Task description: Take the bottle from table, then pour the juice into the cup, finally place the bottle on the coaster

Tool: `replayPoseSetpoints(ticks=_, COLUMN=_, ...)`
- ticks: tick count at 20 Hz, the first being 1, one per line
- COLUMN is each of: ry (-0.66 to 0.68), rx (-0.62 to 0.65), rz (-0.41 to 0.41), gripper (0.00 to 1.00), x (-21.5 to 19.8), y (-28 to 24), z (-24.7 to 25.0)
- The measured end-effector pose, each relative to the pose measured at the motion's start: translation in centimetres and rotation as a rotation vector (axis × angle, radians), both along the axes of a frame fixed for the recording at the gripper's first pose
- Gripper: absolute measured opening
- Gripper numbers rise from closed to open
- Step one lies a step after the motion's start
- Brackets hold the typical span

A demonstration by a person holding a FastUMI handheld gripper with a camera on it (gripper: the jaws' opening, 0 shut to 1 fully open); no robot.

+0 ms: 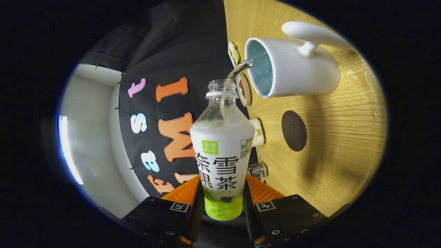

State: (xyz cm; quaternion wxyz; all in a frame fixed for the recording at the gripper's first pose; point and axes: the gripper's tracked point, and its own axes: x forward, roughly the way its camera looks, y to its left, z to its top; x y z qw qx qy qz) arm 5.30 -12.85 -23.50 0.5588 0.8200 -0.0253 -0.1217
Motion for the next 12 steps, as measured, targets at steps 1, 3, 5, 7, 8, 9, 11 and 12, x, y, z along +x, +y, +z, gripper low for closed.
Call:
replayPoseSetpoints(ticks=1, ry=-0.003, rx=0.003, rz=-0.003, gripper=0.55, x=0.4, y=-0.3, z=0.4)
replayPoseSetpoints(ticks=3, ry=-0.009, rx=0.012, rz=-0.01, gripper=0.55, x=0.8, y=-0.6, z=1.0)
replayPoseSetpoints(ticks=5, ry=-0.014, rx=0.026, rz=-0.019, gripper=0.55, x=0.7, y=-0.7, z=0.8)
replayPoseSetpoints(ticks=7, ry=-0.016, rx=0.037, rz=-0.023, gripper=0.55, x=0.3, y=-0.6, z=0.8)
replayPoseSetpoints(ticks=8, ry=-0.021, rx=0.041, rz=-0.025, gripper=0.55, x=0.5, y=-0.6, z=0.9)
replayPoseSetpoints(ticks=9, ry=-0.026, rx=0.046, rz=-0.033, gripper=0.55, x=0.6, y=-0.8, z=1.1)
replayPoseSetpoints(ticks=11, ry=-0.034, rx=0.054, rz=-0.04, gripper=0.55, x=0.7, y=-1.0, z=1.4)
replayPoseSetpoints(ticks=12, ry=-0.035, rx=0.061, rz=-0.045, gripper=0.55, x=0.7, y=-1.1, z=1.5)
